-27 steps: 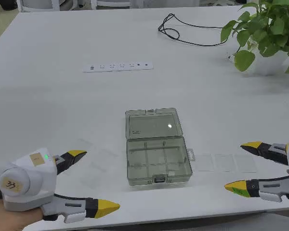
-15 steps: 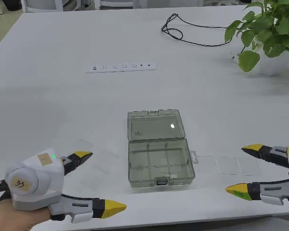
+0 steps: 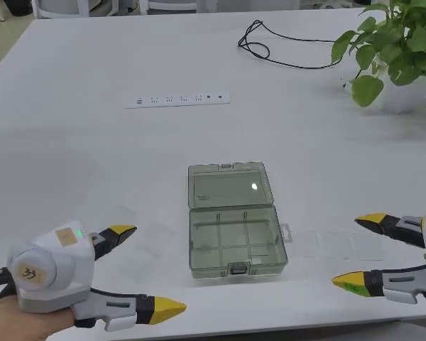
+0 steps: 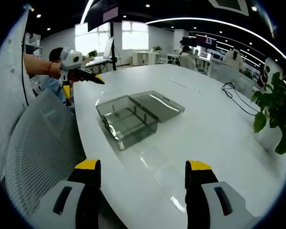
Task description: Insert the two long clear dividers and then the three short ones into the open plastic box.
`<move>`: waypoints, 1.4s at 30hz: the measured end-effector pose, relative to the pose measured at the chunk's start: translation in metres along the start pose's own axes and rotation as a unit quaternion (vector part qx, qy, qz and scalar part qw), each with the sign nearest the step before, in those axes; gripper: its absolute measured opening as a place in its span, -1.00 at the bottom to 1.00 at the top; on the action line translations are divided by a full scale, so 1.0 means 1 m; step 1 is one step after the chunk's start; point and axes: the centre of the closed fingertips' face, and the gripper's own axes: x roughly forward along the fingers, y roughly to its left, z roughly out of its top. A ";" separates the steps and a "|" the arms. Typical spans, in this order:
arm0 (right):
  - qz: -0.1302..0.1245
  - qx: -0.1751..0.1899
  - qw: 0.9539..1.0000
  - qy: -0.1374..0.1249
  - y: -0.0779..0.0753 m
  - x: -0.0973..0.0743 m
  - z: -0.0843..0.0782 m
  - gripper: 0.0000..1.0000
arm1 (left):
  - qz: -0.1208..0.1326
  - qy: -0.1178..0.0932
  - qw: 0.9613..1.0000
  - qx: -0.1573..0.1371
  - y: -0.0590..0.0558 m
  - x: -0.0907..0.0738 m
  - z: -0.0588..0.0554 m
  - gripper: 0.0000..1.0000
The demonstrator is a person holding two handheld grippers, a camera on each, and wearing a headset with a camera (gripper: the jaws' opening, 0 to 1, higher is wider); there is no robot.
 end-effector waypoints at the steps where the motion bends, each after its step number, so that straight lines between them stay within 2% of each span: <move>1: 0.000 0.000 1.000 0.000 0.000 0.000 0.000 0.46 | 0.000 0.001 1.000 0.001 0.000 0.000 0.000 1.00; 31: 0.001 0.002 1.000 -0.003 0.000 0.002 0.000 0.46 | -0.005 0.005 1.000 0.002 -0.002 0.003 0.001 1.00; 39: 0.000 0.003 1.000 -0.003 -0.001 0.002 0.001 0.45 | 0.000 0.006 1.000 -0.002 0.003 0.000 0.002 1.00; 42: 0.000 0.003 1.000 -0.003 -0.001 0.002 0.001 0.45 | 0.008 0.008 1.000 -0.004 0.010 -0.002 0.001 1.00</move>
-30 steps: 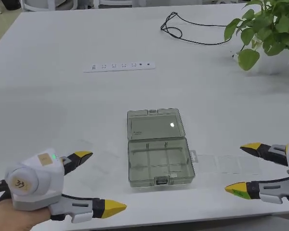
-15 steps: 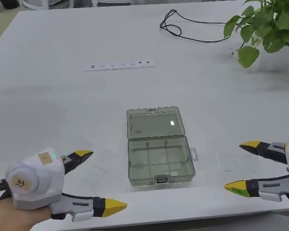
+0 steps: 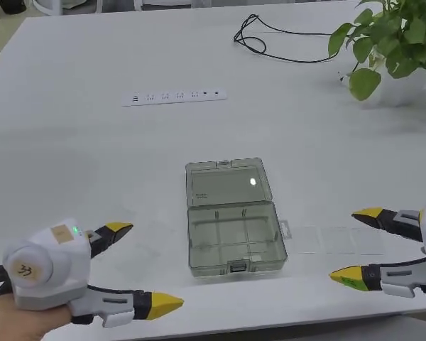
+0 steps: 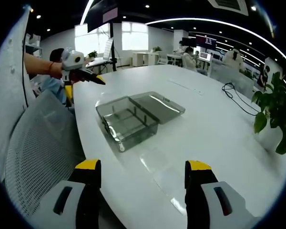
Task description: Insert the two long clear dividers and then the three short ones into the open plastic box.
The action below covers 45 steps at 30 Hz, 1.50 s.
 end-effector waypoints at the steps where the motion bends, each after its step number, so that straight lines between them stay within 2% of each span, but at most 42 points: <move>1: 0.000 0.001 1.000 -0.001 0.000 0.000 0.000 0.45 | 0.002 0.000 1.000 -0.002 0.002 -0.001 0.000 1.00; 15: -0.001 0.003 1.000 -0.004 -0.003 0.002 0.001 0.44 | 0.042 0.006 0.999 -0.019 0.034 -0.015 -0.001 0.91; 22: -0.001 0.005 1.000 -0.006 0.000 0.002 0.003 0.43 | 0.071 0.025 0.996 -0.043 0.056 -0.021 -0.009 0.74; 31: -0.003 0.007 1.000 -0.008 0.001 0.002 0.006 0.43 | 0.096 0.050 0.991 -0.072 0.077 -0.027 -0.021 0.57; 33: -0.003 0.008 1.000 -0.009 0.000 0.002 0.006 0.43 | 0.104 0.062 0.989 -0.081 0.082 -0.029 -0.026 0.53; 40: -0.004 0.010 1.000 -0.010 0.001 0.002 0.006 0.42 | 0.121 0.083 0.983 -0.108 0.098 -0.030 -0.034 0.39; 42: -0.004 0.010 1.000 -0.009 0.001 0.001 0.006 0.42 | 0.124 0.087 0.983 -0.107 0.101 -0.030 -0.035 0.37; 44: -0.004 0.012 1.000 -0.010 0.001 0.001 0.006 0.42 | 0.132 0.105 0.980 -0.109 0.105 -0.031 -0.040 0.29; 45: -0.005 0.012 1.000 -0.010 0.000 0.001 0.006 0.42 | 0.131 0.104 0.980 -0.108 0.107 -0.029 -0.040 0.26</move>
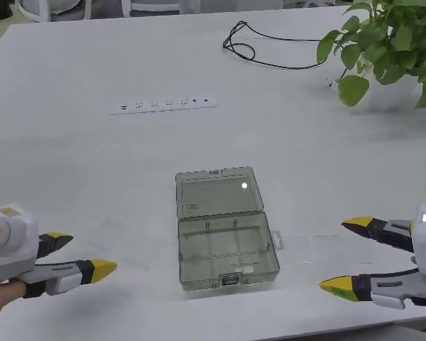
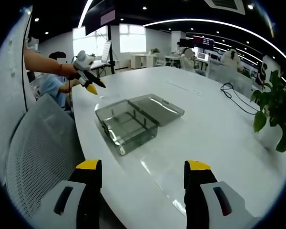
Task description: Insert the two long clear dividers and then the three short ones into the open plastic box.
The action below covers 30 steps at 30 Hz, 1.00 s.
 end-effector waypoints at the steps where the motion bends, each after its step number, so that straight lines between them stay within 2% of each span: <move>1: -0.001 0.001 1.000 0.000 0.000 0.000 0.000 0.42 | 0.002 0.002 1.000 -0.001 0.002 0.001 0.000 0.24; 2: -0.001 0.001 1.000 0.000 0.000 0.000 0.000 0.42 | 0.013 0.023 1.000 -0.004 0.007 0.002 -0.006 0.21; 5: -0.001 0.003 1.000 0.000 0.000 0.000 -0.001 0.42 | 0.010 0.024 1.000 -0.009 0.009 0.006 -0.007 0.20; 9: -0.001 0.004 1.000 -0.001 0.001 0.001 -0.001 0.41 | 0.019 0.056 0.998 0.003 0.014 0.011 -0.017 0.15; 12: -0.001 0.006 1.000 -0.001 0.001 0.001 -0.002 0.41 | 0.020 0.066 0.998 -0.008 0.016 0.014 -0.020 0.12; 30: -0.001 0.009 1.000 -0.005 0.002 0.003 -0.002 0.41 | 0.046 0.122 0.991 0.004 0.025 0.026 -0.034 -0.09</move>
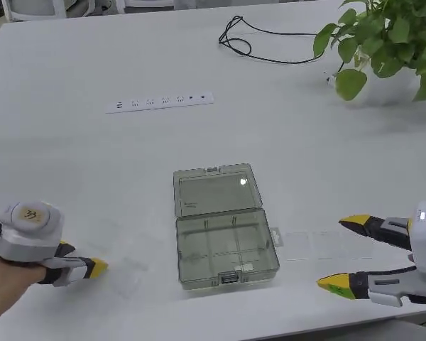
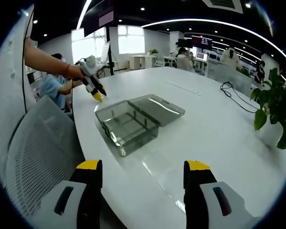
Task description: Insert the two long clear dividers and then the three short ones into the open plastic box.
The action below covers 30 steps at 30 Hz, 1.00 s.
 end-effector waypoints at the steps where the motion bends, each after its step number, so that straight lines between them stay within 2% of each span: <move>1: 0.000 0.000 1.000 0.000 0.000 0.000 0.000 0.41 | 0.001 0.004 1.000 0.004 0.000 0.000 -0.001 -0.10; 6: -0.002 0.001 1.000 -0.003 0.000 0.000 0.001 0.40 | 0.007 0.013 1.000 0.013 -0.001 0.000 -0.002 -0.13; 9: -0.002 0.001 1.000 -0.003 0.000 0.001 0.002 0.40 | 0.017 0.028 0.999 0.040 0.001 0.000 -0.003 -0.18; 11: -0.002 0.001 1.000 -0.003 0.000 0.001 0.002 0.40 | 0.018 0.028 0.999 0.023 0.002 0.001 -0.002 -0.19; 21: -0.003 0.002 1.000 -0.004 0.000 0.001 0.001 0.39 | 0.023 0.053 0.998 0.014 0.004 0.002 -0.001 -0.22; 30: -0.002 0.002 1.000 -0.002 0.001 0.002 0.000 0.38 | 0.027 0.061 0.998 0.006 0.006 0.003 -0.001 -0.26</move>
